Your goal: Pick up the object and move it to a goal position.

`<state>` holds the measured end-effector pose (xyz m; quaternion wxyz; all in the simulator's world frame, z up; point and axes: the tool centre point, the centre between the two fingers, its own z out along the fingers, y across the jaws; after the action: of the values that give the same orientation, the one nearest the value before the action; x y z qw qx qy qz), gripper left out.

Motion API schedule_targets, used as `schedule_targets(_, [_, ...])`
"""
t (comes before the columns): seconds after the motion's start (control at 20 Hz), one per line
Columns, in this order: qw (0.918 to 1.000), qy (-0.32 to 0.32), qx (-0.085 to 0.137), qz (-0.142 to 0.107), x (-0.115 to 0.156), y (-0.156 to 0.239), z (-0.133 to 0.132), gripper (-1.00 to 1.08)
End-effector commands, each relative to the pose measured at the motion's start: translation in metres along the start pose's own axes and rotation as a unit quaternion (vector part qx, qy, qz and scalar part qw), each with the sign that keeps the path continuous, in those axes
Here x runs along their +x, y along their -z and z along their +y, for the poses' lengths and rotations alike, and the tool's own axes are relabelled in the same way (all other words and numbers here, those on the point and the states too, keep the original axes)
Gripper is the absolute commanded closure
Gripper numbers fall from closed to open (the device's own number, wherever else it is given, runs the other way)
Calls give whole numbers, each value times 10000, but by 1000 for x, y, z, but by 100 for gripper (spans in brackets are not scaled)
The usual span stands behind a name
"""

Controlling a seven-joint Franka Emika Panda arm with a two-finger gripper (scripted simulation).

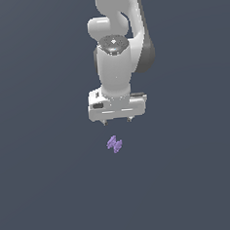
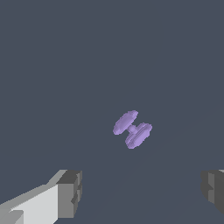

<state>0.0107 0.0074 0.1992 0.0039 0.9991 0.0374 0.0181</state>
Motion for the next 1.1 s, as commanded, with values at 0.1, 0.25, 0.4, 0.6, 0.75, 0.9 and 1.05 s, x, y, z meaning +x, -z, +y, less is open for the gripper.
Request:
schedule_targets(0.1, [10000,-94,5,-6,1,-3,0,-92])
schedule_targets(0.25, [9997,-244,11,-14,1,-7,1,-92])
schedule_targets(0.4, [9990,-457,20,-25,3,-13,2,-92])
schedule_targets(0.6, [9965,-839,31,-45,5,-23,4,-92])
schedule_targets(0.75, [9927,-1201,38,-65,7,-34,5,-92])
schedule_targets(0.9, [9867,-1624,41,-88,9,-46,8,-92])
schedule_targets(1.05, [9785,-2057,38,-111,10,-58,10,-92])
